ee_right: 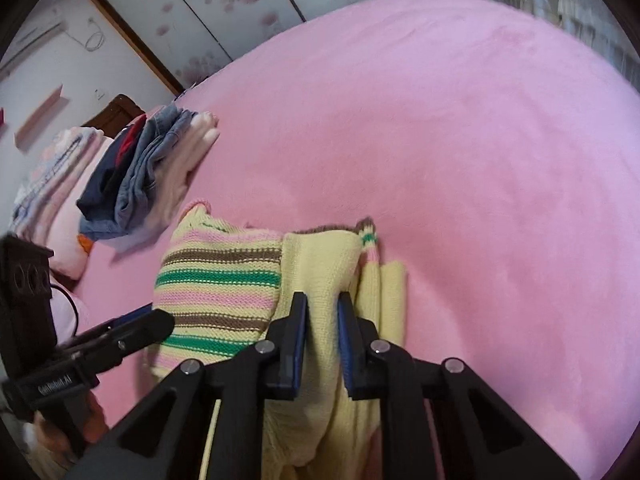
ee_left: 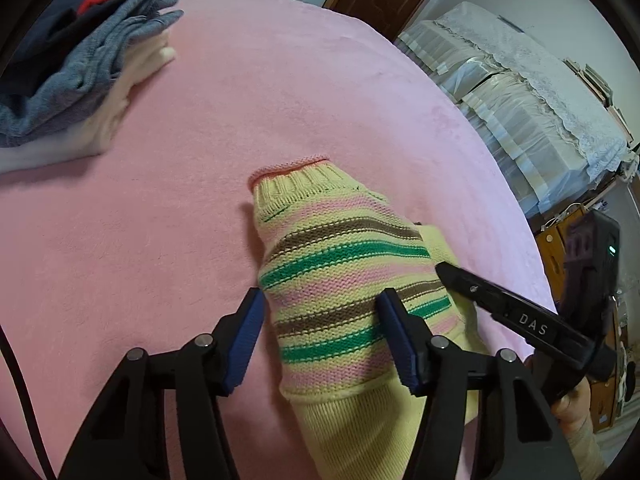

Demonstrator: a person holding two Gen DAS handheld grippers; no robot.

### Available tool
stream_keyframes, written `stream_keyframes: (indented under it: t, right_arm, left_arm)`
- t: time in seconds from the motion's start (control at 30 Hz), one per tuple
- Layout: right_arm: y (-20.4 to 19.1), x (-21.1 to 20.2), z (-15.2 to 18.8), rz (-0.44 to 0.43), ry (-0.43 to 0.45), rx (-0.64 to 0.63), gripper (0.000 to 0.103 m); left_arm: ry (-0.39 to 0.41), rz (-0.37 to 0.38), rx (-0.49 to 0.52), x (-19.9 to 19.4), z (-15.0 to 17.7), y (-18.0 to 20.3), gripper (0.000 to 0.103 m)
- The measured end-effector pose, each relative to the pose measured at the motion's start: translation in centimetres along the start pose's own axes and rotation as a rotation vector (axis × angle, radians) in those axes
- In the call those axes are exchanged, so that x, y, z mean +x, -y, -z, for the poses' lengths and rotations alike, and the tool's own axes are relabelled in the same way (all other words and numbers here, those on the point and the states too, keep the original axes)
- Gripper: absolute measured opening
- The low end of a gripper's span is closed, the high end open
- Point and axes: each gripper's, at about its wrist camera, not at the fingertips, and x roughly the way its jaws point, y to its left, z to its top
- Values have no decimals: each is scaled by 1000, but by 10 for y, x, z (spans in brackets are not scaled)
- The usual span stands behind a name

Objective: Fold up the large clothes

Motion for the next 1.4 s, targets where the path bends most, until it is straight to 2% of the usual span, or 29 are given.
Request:
stream_keyframes:
  t: [0.07, 0.2, 0.33, 0.37, 0.5, 0.63, 0.83, 0.93, 1.03, 1.1, 1.2, 1.3, 1.4]
  right_arm:
    - [8, -5, 4, 52, 39, 6, 8]
    - [19, 15, 19, 90, 5, 4, 8]
    - [20, 11, 17, 83, 11, 27, 10]
    - [21, 9, 16, 83, 10, 27, 14]
    - [22, -9, 14, 60, 13, 52, 24]
    - [17, -36, 16, 47, 42, 62, 24]
    - [7, -80, 25, 29, 89, 48, 24]
    - [-3, -98, 28, 32, 107, 20, 33]
    - [-17, -114, 31, 43, 131, -35, 40]
    - [-26, -123, 33, 51, 148, -70, 55]
    - [-40, -138, 37, 70, 195, -118, 71]
    - [-49, -144, 40, 75, 206, -145, 78]
    - [-52, -146, 43, 69, 203, -155, 80]
  left_arm:
    - [-10, -5, 15, 8, -2, 4, 56]
    - [-31, -71, 55, 26, 3, 16, 57]
    - [-24, -86, 57, 24, 4, 19, 57]
    - [-24, -83, 51, 22, 4, 19, 57]
    - [-16, -95, 49, 7, 6, 23, 57]
    - [5, -109, 62, -20, 10, 28, 64]
    - [44, -115, 68, -62, 14, 38, 67]
    - [57, -109, 56, -79, 16, 41, 74]
    - [71, -109, 61, -98, 23, 45, 74]
    - [81, -113, 65, -108, 26, 47, 75]
    - [89, -115, 56, -119, 30, 48, 85]
    - [86, -112, 32, -125, 33, 46, 86]
    - [75, -97, 11, -124, 36, 44, 86]
